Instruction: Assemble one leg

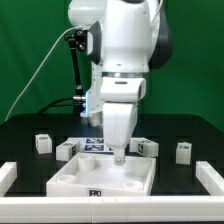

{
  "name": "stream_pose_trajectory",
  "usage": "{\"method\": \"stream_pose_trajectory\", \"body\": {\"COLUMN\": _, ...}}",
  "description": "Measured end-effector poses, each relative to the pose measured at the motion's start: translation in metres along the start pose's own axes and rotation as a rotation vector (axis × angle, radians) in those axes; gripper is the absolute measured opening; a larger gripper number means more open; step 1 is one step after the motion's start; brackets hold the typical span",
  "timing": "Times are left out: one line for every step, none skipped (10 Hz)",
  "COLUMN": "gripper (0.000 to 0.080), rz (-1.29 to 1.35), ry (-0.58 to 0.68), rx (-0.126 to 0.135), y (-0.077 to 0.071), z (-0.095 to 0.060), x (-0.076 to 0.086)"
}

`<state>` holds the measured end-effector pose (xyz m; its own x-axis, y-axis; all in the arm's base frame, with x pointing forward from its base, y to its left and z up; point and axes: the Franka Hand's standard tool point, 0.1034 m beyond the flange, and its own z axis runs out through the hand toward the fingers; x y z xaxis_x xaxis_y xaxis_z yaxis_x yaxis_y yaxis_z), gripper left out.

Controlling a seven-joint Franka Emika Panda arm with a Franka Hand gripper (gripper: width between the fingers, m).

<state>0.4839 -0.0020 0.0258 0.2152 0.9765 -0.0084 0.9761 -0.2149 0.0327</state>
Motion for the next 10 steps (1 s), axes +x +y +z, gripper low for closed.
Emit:
{"method": "stream_pose_trajectory", "body": {"gripper": 0.065, "rz": 0.004, "ry": 0.0, "rx": 0.008, "y": -0.002, "z": 0.004, "x": -0.002}}
{"method": "stream_pose_trajectory", "body": {"gripper": 0.065, "rz": 0.006, "ry": 0.0, "rx": 0.015, "y": -0.005, "z": 0.008, "x": -0.001}}
{"method": "stream_pose_trajectory", "body": {"gripper": 0.065, "rz": 0.004, "ry": 0.001, "rx": 0.019, "y": -0.007, "z": 0.01, "x": 0.002}}
{"method": "stream_pose_trajectory", "body": {"gripper": 0.065, "rz": 0.0, "ry": 0.001, "rx": 0.023, "y": -0.008, "z": 0.013, "x": 0.005}}
{"method": "stream_pose_trajectory", "body": {"gripper": 0.065, "rz": -0.002, "ry": 0.001, "rx": 0.028, "y": -0.01, "z": 0.015, "x": 0.006}}
{"method": "stream_pose_trajectory", "body": {"gripper": 0.0552, "rz": -0.002, "ry": 0.001, "rx": 0.028, "y": -0.01, "z": 0.015, "x": 0.005}}
{"method": "stream_pose_trajectory", "body": {"gripper": 0.0418, "rz": -0.002, "ry": 0.001, "rx": 0.028, "y": -0.01, "z": 0.015, "x": 0.005}}
{"method": "stream_pose_trajectory", "body": {"gripper": 0.0418, "rz": -0.002, "ry": 0.001, "rx": 0.028, "y": -0.01, "z": 0.015, "x": 0.005}}
{"method": "stream_pose_trajectory", "body": {"gripper": 0.0247, "rz": -0.002, "ry": 0.001, "rx": 0.029, "y": -0.01, "z": 0.015, "x": 0.005}}
{"method": "stream_pose_trajectory", "body": {"gripper": 0.0075, "rz": -0.002, "ry": 0.001, "rx": 0.029, "y": -0.01, "z": 0.015, "x": 0.005}}
